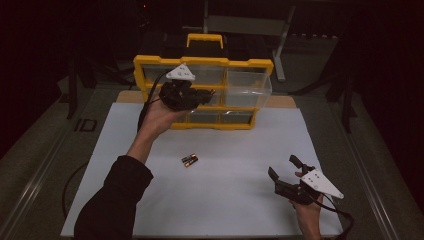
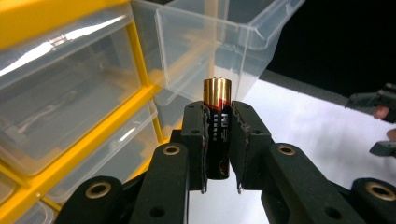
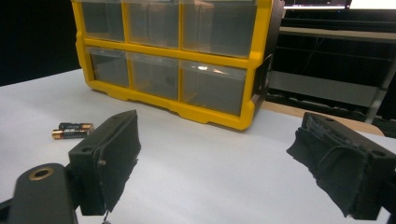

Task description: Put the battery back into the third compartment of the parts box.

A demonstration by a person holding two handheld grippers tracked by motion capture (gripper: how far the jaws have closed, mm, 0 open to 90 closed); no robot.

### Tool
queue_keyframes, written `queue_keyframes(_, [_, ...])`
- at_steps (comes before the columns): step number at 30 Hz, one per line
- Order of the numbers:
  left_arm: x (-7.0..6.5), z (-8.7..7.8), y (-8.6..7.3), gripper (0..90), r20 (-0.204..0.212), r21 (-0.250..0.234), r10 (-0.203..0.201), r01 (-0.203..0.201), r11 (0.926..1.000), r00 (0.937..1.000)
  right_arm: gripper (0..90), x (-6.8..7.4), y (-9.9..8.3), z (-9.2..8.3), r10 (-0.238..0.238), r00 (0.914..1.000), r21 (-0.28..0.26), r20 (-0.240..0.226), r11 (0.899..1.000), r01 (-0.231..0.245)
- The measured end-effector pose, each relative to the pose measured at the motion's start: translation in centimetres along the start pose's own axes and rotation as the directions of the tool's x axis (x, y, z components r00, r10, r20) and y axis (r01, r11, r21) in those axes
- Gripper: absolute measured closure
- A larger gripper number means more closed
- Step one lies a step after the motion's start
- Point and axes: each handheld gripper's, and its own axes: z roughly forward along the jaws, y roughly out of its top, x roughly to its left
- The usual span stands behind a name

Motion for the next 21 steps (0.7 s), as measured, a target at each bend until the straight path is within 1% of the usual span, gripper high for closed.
queue_keyframes(4, [0.2,0.1,0.4,77.5,0.0,-0.011,-0.005,0.005,0.9999,1.0,13.0,0.0,0.0,0.0,0.001,1.0,-0.001,0.0,1.0,-0.001])
queue_keyframes(11, [0.2,0.2,1.2,77.5,0.014,-0.047,-0.013,0.014,0.9988,0.9998,13.0,-0.1,0.0,-0.1,0.007,1.0,-0.003,-0.001,1.0,-0.007])
queue_keyframes(17, [0.4,0.3,1.6,77.5,0.028,-0.085,-0.033,0.035,0.9957,0.9991,13.0,0.0,0.0,0.0,0.007,1.0,-0.001,-0.006,1.0,-0.007])
queue_keyframes(21, [0.4,0.2,2.1,77.5,0.035,-0.11,-0.03,0.034,0.9933,0.9989,13.0,0.0,0.0,0.0,0.008,0.9999,0.0,-0.007,1.0,-0.008])
